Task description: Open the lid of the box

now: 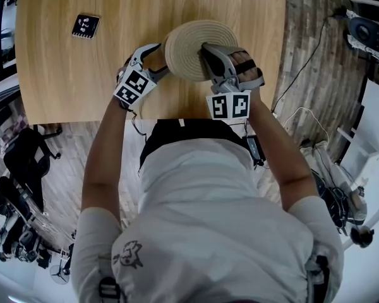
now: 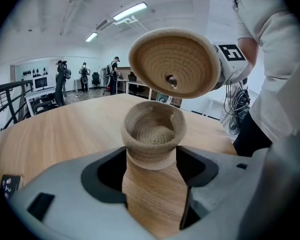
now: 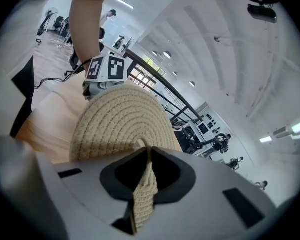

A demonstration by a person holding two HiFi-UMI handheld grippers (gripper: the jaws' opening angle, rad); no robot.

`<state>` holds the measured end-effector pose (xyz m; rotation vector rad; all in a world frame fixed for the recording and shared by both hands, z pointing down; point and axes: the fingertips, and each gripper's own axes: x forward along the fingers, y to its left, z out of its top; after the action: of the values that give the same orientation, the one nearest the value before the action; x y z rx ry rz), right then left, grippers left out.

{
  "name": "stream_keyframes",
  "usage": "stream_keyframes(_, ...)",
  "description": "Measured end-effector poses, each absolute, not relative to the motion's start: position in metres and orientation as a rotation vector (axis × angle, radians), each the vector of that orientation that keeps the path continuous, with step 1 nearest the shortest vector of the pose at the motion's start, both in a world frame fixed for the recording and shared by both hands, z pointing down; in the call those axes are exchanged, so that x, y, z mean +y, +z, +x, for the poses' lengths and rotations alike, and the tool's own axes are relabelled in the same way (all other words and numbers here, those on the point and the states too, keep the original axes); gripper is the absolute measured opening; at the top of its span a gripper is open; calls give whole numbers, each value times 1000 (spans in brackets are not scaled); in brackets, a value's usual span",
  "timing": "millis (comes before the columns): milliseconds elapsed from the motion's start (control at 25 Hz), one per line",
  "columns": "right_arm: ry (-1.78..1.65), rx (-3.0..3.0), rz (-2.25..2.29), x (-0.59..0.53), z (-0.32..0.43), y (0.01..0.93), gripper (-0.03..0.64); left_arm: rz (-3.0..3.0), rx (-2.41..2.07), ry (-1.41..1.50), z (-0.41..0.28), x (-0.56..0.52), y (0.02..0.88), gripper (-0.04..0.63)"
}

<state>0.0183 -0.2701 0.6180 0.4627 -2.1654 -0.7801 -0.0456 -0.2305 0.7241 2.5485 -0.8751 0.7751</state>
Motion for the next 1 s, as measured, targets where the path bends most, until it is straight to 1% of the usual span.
stream_keyframes(200,-720,-2196,537,-266,18,598,37,2530,-891,795,-55,-224,721,302)
stream_keyframes(520,-578,-2257,637,-251,-1,579,37,2542,-941,712,-79,-209,681,302)
stream_keyframes(720,-499,-2305,731,-247,-1,566,37,2575,-1044,658,-84,-209,642,301)
stream_keyframes(840,-385,-2358,794,-239,0,551,37,2585,-1092,599,-85,-201,612,298)
stream_keyframes(880,-346,-2373,812,-235,-1,546,37,2581,-1103,572,-86,-197,602,290)
stream_keyframes(1000,-279,-2400,861,-225,-7,531,37,2567,-1138,474,-95,-184,574,234)
